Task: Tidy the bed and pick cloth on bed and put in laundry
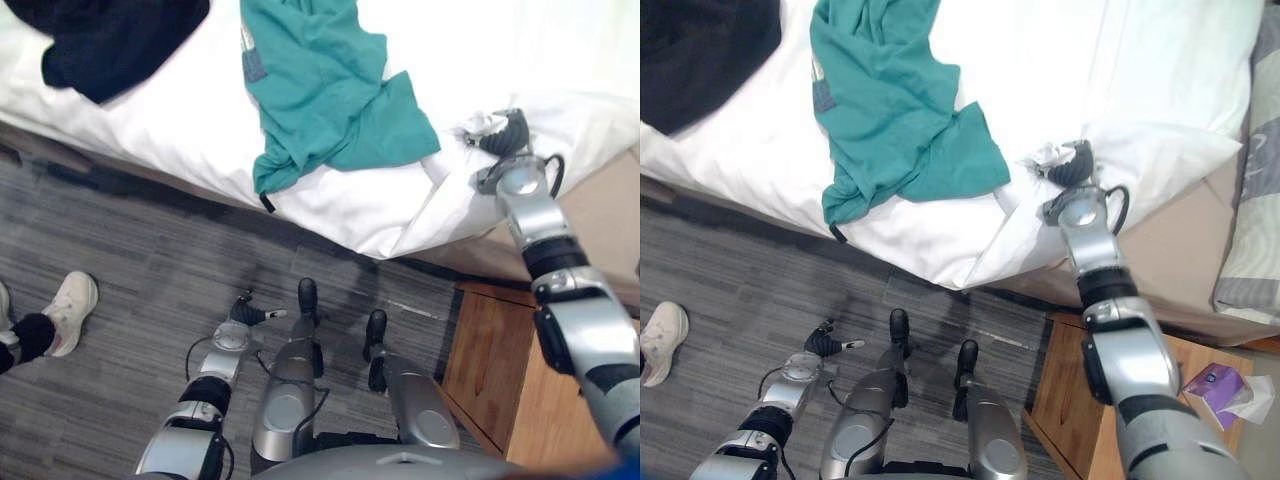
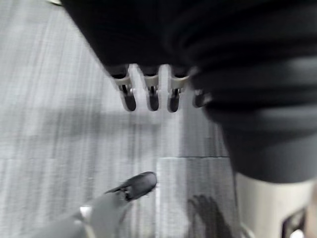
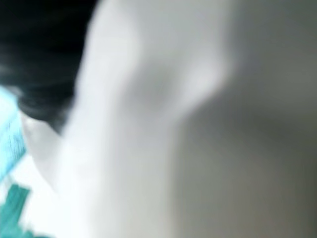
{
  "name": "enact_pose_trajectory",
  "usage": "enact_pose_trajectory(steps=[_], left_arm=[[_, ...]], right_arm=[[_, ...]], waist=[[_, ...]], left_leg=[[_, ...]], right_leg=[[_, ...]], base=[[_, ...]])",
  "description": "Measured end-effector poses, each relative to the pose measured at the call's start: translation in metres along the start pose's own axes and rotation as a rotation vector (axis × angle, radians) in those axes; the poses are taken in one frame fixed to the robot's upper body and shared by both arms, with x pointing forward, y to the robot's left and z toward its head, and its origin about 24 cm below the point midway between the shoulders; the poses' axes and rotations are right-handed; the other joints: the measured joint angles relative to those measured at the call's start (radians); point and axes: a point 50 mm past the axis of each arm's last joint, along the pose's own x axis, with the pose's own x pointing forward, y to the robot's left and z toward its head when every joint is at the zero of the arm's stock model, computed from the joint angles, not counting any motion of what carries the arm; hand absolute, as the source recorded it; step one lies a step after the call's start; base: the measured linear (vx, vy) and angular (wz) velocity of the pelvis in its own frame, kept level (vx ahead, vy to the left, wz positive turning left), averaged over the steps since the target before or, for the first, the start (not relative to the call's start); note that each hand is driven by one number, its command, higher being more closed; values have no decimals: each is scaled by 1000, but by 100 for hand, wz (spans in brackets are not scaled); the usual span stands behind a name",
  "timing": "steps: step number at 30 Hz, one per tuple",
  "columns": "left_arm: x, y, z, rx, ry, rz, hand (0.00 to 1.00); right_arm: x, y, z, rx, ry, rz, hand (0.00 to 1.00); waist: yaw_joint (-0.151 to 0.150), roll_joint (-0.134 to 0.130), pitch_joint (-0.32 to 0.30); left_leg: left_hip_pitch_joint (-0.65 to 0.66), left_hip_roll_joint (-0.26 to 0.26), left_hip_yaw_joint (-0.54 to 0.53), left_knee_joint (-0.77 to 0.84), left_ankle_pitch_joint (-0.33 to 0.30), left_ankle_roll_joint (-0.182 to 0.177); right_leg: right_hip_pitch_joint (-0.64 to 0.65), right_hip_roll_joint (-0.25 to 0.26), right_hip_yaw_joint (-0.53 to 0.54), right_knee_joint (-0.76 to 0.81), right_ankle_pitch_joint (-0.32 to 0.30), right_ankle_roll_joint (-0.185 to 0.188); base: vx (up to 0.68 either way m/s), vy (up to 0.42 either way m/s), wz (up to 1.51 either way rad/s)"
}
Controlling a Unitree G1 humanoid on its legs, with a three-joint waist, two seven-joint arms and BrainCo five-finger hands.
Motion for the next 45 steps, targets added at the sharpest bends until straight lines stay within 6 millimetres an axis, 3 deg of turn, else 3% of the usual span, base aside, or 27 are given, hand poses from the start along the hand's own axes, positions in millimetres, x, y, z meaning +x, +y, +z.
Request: enact_pose_trajectory(steps=[3, 5, 8, 9, 12, 15, 17, 19, 23, 26, 31, 32, 34, 39, 41, 42, 44, 45], left_arm=[[-4, -3, -3, -2, 1, -3, 0], [-9, -5, -17, 19, 31, -4, 0], [-14, -10, -34, 34, 83, -22, 0], [-18, -17, -43, 32, 115, -38, 0], [-29, -31, -69, 48, 185, -83, 0], [-37, -43, -83, 31, 223, -112, 0], [-46, -55, -98, 14, 260, -142, 0], [-51, -59, -104, -5, 260, -151, 0], [-56, -61, -112, -26, 268, -167, 0], [-62, -64, -122, -64, 304, -177, 0], [-67, -70, -127, -105, 310, -202, 0], [-69, -74, -127, -119, 312, -215, 0], [-71, -79, -127, -142, 318, -219, 0], [-77, -83, -134, -166, 345, -230, 0], [-77, -84, -132, -149, 335, -245, 0], [-76, -84, -131, -150, 331, -248, 0], [-71, -82, -121, -168, 302, -250, 0], [-69, -82, -118, -179, 294, -248, 0]], right_arm=[[-28, 2, -27, 100, 40, -48, 100], [-53, 0, -53, 189, 111, -108, 100], [-79, -11, -85, 245, 206, -200, 100], [-94, -19, -103, 273, 260, -256, 0], [-126, -27, -130, 275, 329, -321, 0], [-140, -30, -138, 307, 341, -372, 0], [-159, -35, -148, 404, 367, -445, 0], [-175, -40, -157, 512, 399, -536, 0], [-209, -56, -176, 669, 452, -752, 0], [-234, -83, -189, 667, 484, -986, 0], [-271, -106, -199, 631, 504, -1242, 0], [-275, -107, -197, 640, 484, -1267, 100], [-269, -109, -191, 667, 426, -1229, 100], [-227, -98, -151, 884, 140, -876, 100], [-199, -83, -129, 1054, -14, -658, 100], [-195, -82, -125, 1085, -45, -627, 100], [-160, -80, -96, 1204, -243, -440, 100], [-152, -81, -89, 1217, -280, -401, 100]], waist=[[-14, -16, -13], [-46, -38, -40], [-61, -54, -78], [-72, -51, -88], [-102, -19, -130], [-116, 23, -159], [-127, 67, -187], [-141, 85, -206], [-149, 96, -223], [-173, 109, -244], [-178, 124, -268], [-177, 129, -275], [-176, 136, -283], [-170, 137, -328], [-169, 139, -327], [-168, 141, -325], [-171, 154, -278], [-169, 157, -263]], left_leg=[[44, 2, 40, 0, -9, -12], [76, 7, 54, -1, -22, -28], [93, 10, 76, -2, -27, -26], [116, 10, 90, -2, -29, -26], [152, 14, 124, -8, -36, -25], [162, 18, 146, -9, -44, -27], [181, 19, 156, -9, -50, -25], [184, 19, 157, -9, -53, -22], [229, 16, 208, -9, -75, -22], [259, 7, 235, -9, -96, -21], [300, 5, 261, -9, -119, -28], [309, 5, 262, -9, -123, -30], [317, 5, 263, -9, -128, -31], [313, 6, 256, -9, -142, -37], [277, 5, 245, -9, -138, -37], [267, 4, 241, -8, -135, -36], [210, -1, 220, -7, -105, -19], [197, -3, 215, -6, -99, -15]], right_leg=[[32, 0, 26, -1, 3, 1], [60, 3, 31, -5, 3, 1], [66, 7, 57, -9, 4, 2], [81, 8, 67, -9, 3, 2], [109, 11, 92, -25, 0, 4], [112, 15, 111, -31, -1, 6], [128, 17, 123, -42, -3, 11], [132, 17, 130, -54, -3, 11], [163, 14, 171, -62, 1, 18], [188, 7, 190, -79, 8, 29], [225, -3, 193, -86, 9, 32], [233, -4, 188, -86, 4, 34], [243, -6, 185, -86, 1, 35], [246, -9, 165, -85, -10, 26], [204, -9, 159, -65, -18, 25], [193, -9, 158, -60, -18, 25], [121, -12, 145, -24, -20, 25], [107, -13, 142, -15, -22, 24]], base=[[65, -8, -26], [56, -21, -18], [41, -16, -28], [21, -18, -30], [-26, -24, -34], [-45, -13, -25], [-35, -5, -17], [-3, 5, -2], [36, 13, -33], [75, 26, -28], [76, -3, -15], [72, -39, -1], [55, -36, 1], [43, -30, 6], [0, -27, 12], [-14, -23, 19], [-21, -11, 23], [-53, 5, 35]])
